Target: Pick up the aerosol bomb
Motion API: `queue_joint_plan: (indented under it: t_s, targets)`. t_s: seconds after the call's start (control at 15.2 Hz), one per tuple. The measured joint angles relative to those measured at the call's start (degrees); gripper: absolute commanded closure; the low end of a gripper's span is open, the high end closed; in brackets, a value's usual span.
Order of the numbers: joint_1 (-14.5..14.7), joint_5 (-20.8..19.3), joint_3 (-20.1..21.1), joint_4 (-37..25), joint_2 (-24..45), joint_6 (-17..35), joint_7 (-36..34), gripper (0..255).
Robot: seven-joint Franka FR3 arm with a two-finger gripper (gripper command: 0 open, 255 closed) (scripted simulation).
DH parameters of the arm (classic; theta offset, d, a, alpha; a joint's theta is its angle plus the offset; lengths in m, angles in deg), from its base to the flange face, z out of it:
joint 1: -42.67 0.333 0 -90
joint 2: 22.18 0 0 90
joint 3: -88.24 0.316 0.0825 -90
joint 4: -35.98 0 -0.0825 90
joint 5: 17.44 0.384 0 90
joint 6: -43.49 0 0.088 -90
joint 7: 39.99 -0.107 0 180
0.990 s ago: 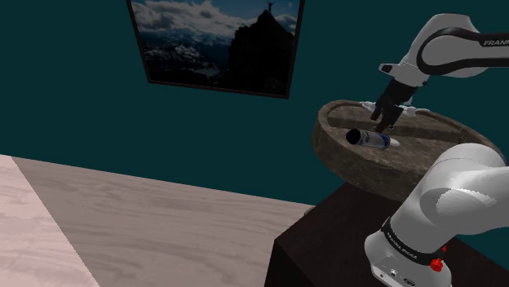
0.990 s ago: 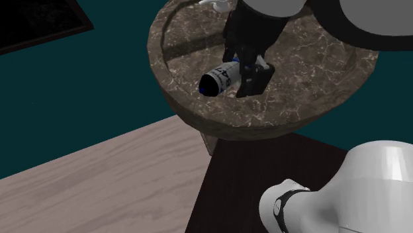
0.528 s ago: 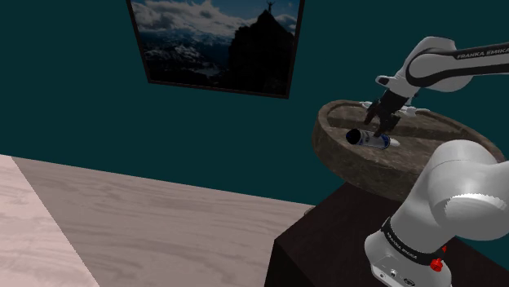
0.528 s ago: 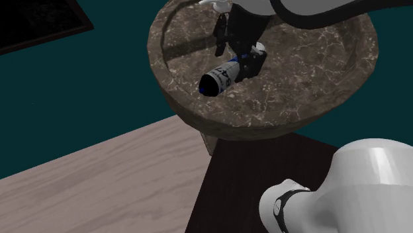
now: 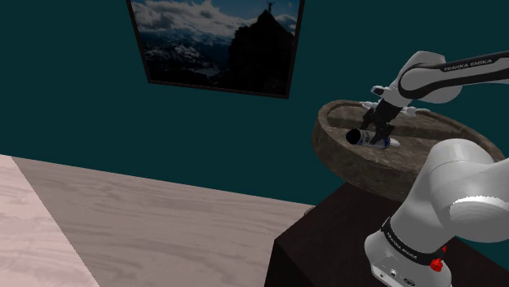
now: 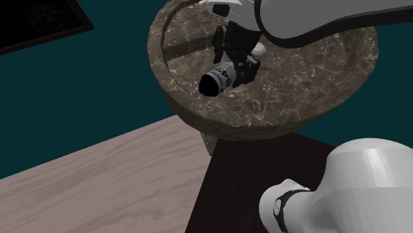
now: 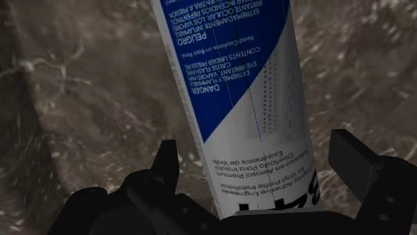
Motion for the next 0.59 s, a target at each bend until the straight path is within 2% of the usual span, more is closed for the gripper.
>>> queue_joint_plan:
  t_s: [0.07, 0.59]
  targets:
    - [0.1, -0.1, -0.3, 0.2, 0.1, 0.4, 0.0, 255]
    - [0.3, -0.3, -0.7, 0.3, 0.3, 0.8, 0.1, 255]
